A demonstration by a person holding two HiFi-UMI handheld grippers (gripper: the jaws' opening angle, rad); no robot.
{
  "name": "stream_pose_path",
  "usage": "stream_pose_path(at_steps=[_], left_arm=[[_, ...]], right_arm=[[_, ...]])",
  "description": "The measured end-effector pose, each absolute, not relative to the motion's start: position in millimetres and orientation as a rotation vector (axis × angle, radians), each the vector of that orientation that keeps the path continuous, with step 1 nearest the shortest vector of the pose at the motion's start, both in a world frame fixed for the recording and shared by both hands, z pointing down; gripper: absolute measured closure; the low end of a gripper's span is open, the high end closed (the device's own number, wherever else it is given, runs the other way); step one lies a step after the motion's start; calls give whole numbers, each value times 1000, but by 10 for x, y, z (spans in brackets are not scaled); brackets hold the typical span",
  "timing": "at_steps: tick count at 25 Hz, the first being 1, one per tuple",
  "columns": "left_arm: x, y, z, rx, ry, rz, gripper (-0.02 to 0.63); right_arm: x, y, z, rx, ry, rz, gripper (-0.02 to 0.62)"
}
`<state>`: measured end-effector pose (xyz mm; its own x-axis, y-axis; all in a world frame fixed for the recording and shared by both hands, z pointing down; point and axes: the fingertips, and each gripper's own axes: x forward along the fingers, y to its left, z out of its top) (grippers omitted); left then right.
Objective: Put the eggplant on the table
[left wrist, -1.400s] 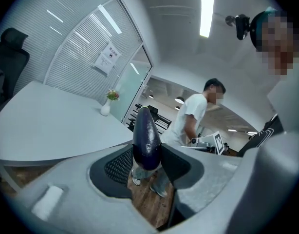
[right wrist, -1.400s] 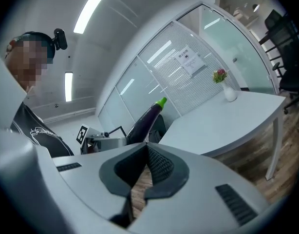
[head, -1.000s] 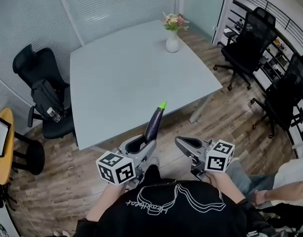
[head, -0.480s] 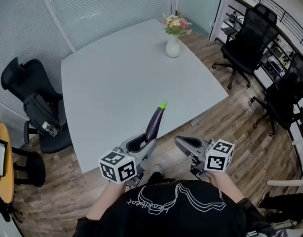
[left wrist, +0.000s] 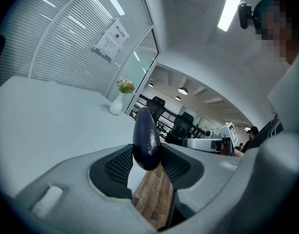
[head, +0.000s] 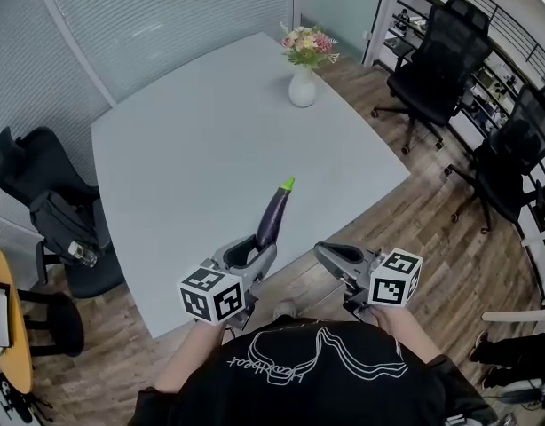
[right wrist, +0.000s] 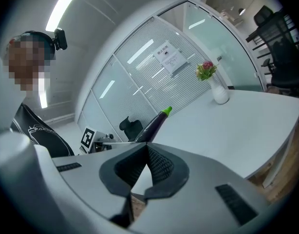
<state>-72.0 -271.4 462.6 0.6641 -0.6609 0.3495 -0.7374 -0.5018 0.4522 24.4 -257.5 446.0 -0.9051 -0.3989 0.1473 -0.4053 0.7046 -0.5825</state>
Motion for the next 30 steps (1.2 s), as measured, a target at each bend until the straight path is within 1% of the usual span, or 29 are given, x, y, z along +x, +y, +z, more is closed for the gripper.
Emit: stream_pose_path(at_steps=[12,21,30], left_arm=[[-861,-3298,5097,2267,-1068,265,419],[-940,-3494,5489,2261,-1129,385,419],[-1053,-3604,6075,2191,-1166,537,419]], right_arm=[[263,-2978,4719,768,-2852,1051,586],[338,-3138,4834,819,-2826,1087,586],[486,-3209,4938,876,-2788,1131,586]])
